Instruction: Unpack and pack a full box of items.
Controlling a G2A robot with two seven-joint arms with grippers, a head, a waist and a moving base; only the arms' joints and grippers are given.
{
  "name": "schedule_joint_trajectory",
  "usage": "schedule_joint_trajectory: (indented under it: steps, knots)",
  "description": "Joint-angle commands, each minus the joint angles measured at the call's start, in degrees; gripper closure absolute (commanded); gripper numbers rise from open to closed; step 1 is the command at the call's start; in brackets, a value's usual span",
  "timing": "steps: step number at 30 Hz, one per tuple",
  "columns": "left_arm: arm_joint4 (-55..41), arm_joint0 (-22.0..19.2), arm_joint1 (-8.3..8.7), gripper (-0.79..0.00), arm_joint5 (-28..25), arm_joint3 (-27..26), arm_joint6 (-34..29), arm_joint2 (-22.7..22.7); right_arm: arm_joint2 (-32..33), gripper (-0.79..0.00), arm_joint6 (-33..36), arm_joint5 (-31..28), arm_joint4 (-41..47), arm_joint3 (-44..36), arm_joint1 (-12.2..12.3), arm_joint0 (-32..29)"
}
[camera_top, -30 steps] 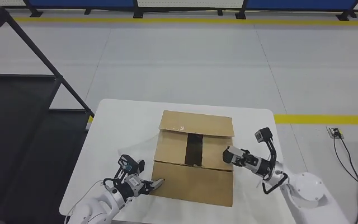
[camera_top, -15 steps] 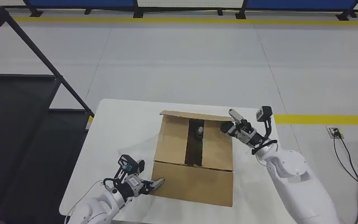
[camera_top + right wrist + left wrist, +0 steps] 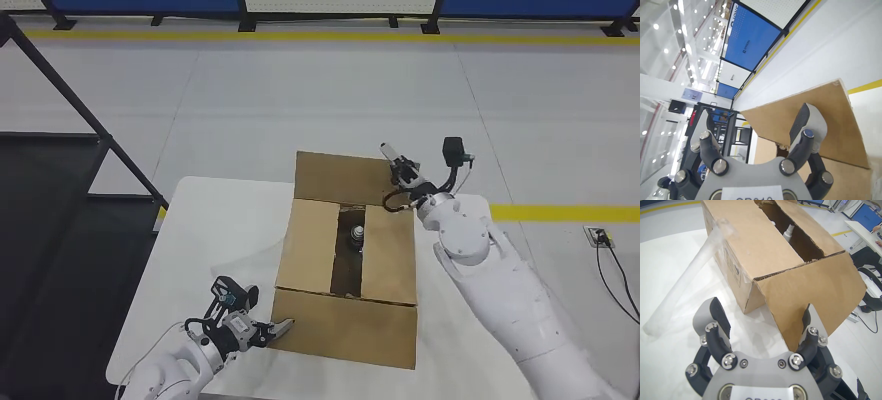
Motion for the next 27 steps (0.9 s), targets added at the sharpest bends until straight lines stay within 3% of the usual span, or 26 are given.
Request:
schedule_joint_trajectory:
  steps: [1, 4, 8, 15, 27]
  knots:
    - [0.0, 0.0, 0.0, -0.785, 0.0, 0.0, 0.0, 0.0, -2.25, -0.785, -0.69, 1.55, -1.13, 3.35, -1.07, 2.28]
    - [0.0, 0.0, 0.0, -0.785, 0.0, 0.0, 0.0, 0.0, -5.28, -0.785, 0.43, 5.26, -1.21, 8.89, -2.96, 5.38]
    - [0.0, 0.0, 0.0, -0.785, 0.0, 0.0, 0.0, 0.0, -8.02, -0.785, 0.78, 5.77, -1.5, 12.89, -5.19, 8.06]
    - [0.4, 0.66, 0.13, -0.785, 0.54, -0.52, 0.86, -0.08, -7.95, -0.785, -1.22, 6.76, 1.42, 16.92, -7.6, 10.48]
    - [0.39, 0.8, 0.15, -0.785, 0.9, -0.66, 1.02, -0.13, -8.01, -0.785, -1.6, 7.05, 1.34, 17.12, -7.71, 10.26]
